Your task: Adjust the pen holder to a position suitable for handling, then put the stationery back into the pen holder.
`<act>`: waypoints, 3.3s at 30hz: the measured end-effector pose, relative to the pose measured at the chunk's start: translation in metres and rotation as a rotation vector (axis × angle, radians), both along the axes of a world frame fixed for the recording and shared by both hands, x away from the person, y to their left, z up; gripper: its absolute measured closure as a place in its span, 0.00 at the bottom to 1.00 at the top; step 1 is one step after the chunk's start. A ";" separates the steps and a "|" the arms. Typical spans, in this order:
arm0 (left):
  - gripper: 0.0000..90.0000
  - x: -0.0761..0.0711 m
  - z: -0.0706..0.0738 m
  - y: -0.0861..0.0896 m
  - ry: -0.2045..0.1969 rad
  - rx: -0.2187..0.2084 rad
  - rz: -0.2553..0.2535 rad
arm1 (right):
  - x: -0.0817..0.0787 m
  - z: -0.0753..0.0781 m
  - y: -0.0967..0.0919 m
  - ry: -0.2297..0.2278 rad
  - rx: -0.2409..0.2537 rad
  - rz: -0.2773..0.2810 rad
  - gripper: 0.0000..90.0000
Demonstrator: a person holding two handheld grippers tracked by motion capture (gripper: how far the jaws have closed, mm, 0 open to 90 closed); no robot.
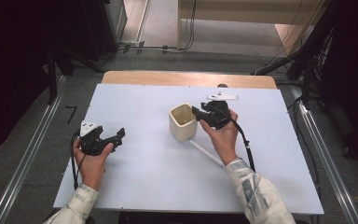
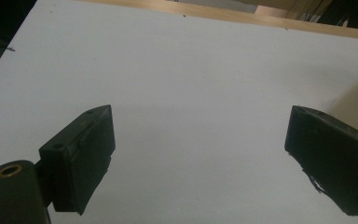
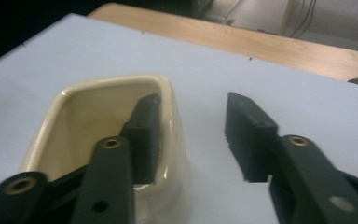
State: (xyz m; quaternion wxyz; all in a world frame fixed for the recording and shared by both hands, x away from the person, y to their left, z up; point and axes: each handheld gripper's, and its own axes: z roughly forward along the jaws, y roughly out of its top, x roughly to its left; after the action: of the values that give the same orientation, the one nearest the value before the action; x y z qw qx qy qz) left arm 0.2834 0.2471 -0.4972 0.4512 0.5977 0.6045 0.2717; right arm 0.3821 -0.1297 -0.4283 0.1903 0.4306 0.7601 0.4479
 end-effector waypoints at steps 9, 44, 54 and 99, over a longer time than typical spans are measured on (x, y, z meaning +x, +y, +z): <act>0.10 0.000 0.000 -0.001 0.002 0.008 0.001 | -0.017 -0.002 -0.062 -0.036 0.064 -0.065 0.37; 0.10 -0.001 -0.001 0.000 0.003 0.009 0.006 | -0.062 -0.053 -0.149 0.018 -0.035 -0.146 0.26; 0.10 -0.001 -0.001 0.000 0.003 0.008 0.006 | -0.064 -0.054 -0.145 0.020 -0.033 -0.133 0.26; 0.10 -0.001 -0.001 -0.001 0.002 0.011 0.007 | -0.068 -0.064 -0.110 0.018 -0.066 -0.012 0.27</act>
State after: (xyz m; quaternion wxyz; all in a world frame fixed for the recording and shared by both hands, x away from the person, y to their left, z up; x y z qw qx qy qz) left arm 0.2829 0.2464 -0.4984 0.4465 0.5983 0.6055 0.2758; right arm 0.3141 -0.2392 -0.4918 0.2002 0.4327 0.7735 0.4176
